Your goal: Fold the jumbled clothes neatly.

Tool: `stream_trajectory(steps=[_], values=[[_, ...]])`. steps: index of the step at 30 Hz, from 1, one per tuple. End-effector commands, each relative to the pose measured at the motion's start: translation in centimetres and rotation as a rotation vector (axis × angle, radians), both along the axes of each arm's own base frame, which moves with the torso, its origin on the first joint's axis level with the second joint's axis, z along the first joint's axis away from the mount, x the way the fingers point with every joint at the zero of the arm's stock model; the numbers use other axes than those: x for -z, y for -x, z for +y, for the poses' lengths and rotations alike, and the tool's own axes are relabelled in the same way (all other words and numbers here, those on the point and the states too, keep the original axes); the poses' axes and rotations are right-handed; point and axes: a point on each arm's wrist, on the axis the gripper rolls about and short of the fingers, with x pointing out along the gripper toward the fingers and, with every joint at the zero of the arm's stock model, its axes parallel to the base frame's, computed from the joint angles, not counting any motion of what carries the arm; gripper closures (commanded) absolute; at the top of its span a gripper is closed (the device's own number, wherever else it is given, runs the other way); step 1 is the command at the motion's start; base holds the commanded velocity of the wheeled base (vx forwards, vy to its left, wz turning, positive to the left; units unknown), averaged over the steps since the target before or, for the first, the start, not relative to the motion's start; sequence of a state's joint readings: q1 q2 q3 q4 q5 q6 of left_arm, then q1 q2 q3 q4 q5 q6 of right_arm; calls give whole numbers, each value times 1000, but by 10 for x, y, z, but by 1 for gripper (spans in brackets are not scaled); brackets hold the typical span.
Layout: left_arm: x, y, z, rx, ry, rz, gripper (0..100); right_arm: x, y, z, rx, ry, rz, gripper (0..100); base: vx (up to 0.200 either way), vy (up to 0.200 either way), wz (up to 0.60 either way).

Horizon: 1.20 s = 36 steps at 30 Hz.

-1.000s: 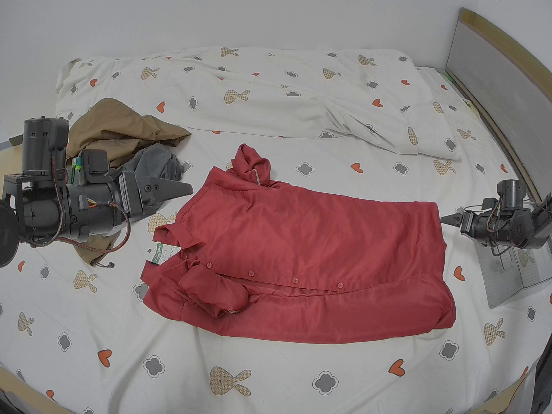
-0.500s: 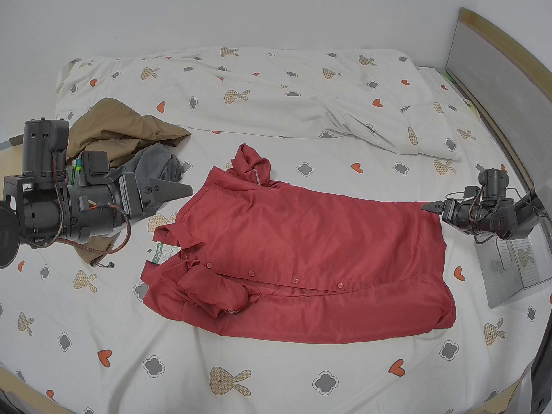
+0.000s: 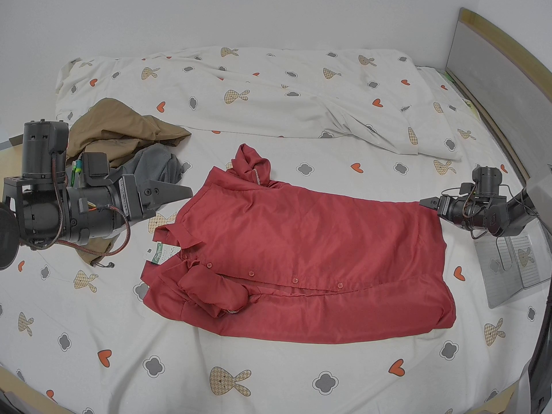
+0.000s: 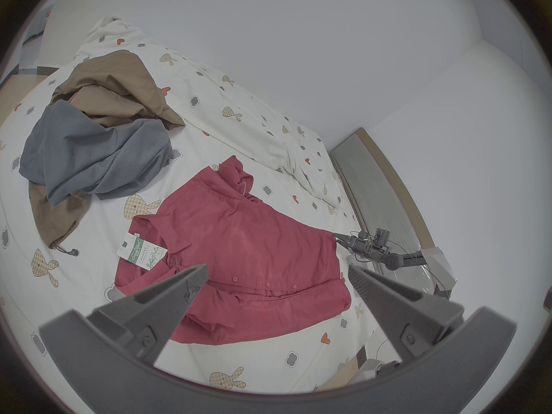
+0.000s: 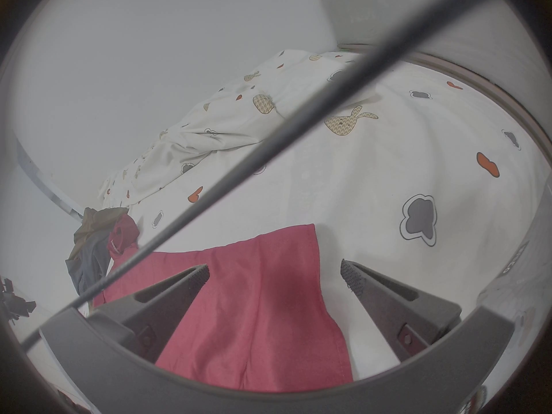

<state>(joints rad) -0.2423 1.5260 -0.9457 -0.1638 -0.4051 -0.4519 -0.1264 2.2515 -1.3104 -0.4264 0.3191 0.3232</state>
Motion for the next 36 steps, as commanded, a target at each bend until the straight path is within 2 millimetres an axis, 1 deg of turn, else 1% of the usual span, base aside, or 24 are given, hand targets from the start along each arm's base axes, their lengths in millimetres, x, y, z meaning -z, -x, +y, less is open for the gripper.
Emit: stream_trajectory(steps=[1, 11, 14, 16, 18, 19, 20, 22, 23, 24, 25, 26, 27, 29, 30, 31, 32, 34, 36], values=[[1, 0, 0, 0, -1, 0, 0, 8, -7, 2, -5, -4, 6, 0, 0, 0, 0], [8, -1, 0, 14, -34, 4, 0, 0, -11, 2, -4, -3, -21, 0, 0, 0, 0], [9, 0, 0, 21, -43, 1, 0, 2, -9, 2, -4, -3, -12, 0, 0, 0, 0], [12, 1, -1, 34, -66, -7, 0, -1, -2, 3, -6, 0, -5, 0, 0, 0, 0], [17, 4, -3, 70, -116, -26, 0, -25, 14, 6, -11, 7, -39, 0, 0, 0, 0], [18, 5, -4, 84, -133, -34, 0, -32, 19, 8, -15, 9, -47, 0, 0, 0, 0], [24, 7, -7, 120, -181, -46, 0, -47, 34, 17, -33, 11, -66, 0, 0, 0, 0], [34, 11, -15, 181, -247, -57, 0, -69, 58, 35, -75, 24, -98, 0, 0, 0, 0], [45, 14, -19, 225, -302, -60, 0, -81, 77, 46, -116, 52, -120, 0, 0, 0, 0], [52, 16, -22, 255, -344, -61, 0, -88, 90, 52, -148, 80, -136, 0, 0, 0, 0], [65, 19, -24, 306, -429, -73, 0, -94, 109, 65, -215, 142, -162, 0, 0, 0, 0], [69, 19, -25, 321, -454, -74, 0, -96, 113, 68, -234, 158, -168, 0, 0, 0, 0], [90, 24, -31, 390, -600, -80, 0, -97, 136, 84, -331, 236, -180, 0, 0, 0, 0], [111, 34, -48, 421, -758, -53, 0, -94, 161, 105, -439, 304, -143, 0, 0, 0, 0], [120, 38, -56, 413, -855, -42, 0, -89, 173, 115, -488, 342, -98, 0, 0, 0, 0], [124, 38, -57, 405, -899, -37, 0, -87, 178, 119, -509, 361, -76, 0, 0, 0, 0], [134, 39, -61, 381, -1042, -33, 0, -75, 192, 131, -571, 438, -2, 0, 0, 0, 0], [140, 41, -70, 363, -1128, -52, 0, -56, 209, 146, -616, 571, 87, 0, 0, 0, 0], [140, 41, -70, 363, -1128, -52, 0, -56, 209, 146, -616, 571, 87, 0, 0, 0, 0]])
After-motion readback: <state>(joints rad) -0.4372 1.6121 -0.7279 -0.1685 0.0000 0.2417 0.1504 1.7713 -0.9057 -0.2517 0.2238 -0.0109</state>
